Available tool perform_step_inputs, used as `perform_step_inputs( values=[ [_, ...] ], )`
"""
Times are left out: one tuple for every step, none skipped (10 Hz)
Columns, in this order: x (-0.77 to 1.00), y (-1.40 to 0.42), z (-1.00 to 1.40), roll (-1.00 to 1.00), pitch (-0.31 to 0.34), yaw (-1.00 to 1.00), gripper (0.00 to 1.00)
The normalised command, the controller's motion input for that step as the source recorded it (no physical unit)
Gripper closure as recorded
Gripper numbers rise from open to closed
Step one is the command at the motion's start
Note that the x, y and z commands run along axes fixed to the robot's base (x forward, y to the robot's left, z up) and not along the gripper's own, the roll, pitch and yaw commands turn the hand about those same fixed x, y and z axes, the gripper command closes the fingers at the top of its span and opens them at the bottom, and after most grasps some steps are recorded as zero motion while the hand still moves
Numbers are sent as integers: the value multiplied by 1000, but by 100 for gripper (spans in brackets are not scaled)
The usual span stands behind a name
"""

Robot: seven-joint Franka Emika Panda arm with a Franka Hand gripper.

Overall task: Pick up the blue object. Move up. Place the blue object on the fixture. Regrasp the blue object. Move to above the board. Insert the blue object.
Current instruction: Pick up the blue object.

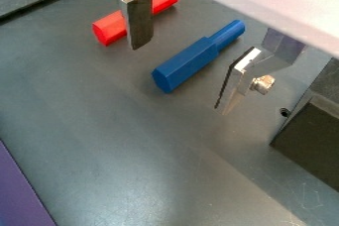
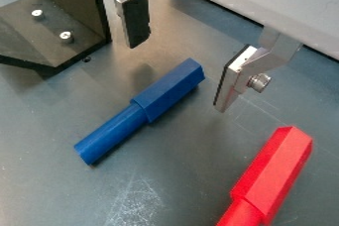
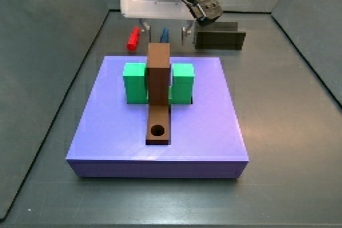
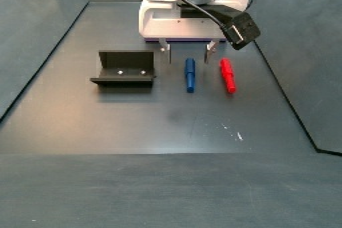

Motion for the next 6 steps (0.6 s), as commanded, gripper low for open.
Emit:
perform_step_inputs(
  values=[
    [0,0,-171,0,-49,0,0],
    [0,0,-183,0,-56,0,0],
    [0,0,-180,0,-49,0,0],
    [0,0,-154,0,-36,0,0],
    [0,0,-129,0,-29,0,0],
    [0,0,-94,0,-21,0,0]
  ],
)
